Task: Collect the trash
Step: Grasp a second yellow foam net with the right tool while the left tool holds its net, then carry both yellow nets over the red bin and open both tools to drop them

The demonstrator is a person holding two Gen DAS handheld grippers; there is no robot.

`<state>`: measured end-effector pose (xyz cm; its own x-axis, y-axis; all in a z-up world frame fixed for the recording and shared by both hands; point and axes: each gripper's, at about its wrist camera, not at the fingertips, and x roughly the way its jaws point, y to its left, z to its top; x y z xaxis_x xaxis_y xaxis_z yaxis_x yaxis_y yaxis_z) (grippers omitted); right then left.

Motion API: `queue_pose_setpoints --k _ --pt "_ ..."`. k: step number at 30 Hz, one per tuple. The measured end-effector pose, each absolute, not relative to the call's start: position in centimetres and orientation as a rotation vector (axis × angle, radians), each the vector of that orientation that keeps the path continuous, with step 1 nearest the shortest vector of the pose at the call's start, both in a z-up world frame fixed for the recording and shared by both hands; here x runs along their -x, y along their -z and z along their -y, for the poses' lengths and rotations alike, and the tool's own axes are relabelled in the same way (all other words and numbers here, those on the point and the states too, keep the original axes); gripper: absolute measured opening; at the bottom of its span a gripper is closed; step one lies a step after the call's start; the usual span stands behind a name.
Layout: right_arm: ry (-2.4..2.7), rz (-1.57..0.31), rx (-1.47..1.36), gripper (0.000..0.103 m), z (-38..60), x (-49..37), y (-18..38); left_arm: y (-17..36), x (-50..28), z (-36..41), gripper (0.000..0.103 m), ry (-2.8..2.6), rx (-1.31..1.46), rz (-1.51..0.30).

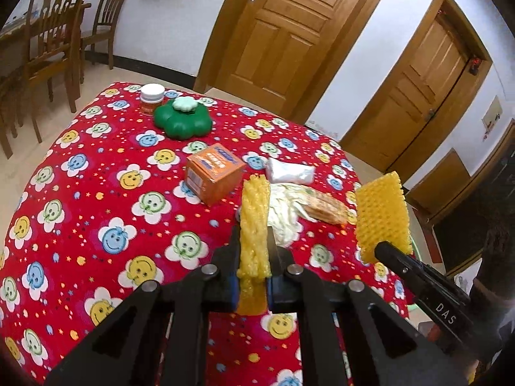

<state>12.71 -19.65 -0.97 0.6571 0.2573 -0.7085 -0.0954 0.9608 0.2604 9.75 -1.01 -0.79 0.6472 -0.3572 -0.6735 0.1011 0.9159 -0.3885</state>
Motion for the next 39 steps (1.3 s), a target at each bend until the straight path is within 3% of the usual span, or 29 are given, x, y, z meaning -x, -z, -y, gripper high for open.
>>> queue_pose_setpoints --k 23,39 --pt "0.037 -0.708 -0.356 0.012 30.5 -5.5 -1.5 -2.9 -8.7 14.0 0.01 0.52 0.166 -0.837" --pt "0.252 -0.731 -0.487 0.013 39.4 -2.6 1.5 -1.2 -10.5 26.2 0.01 0.68 0.054 -0.891"
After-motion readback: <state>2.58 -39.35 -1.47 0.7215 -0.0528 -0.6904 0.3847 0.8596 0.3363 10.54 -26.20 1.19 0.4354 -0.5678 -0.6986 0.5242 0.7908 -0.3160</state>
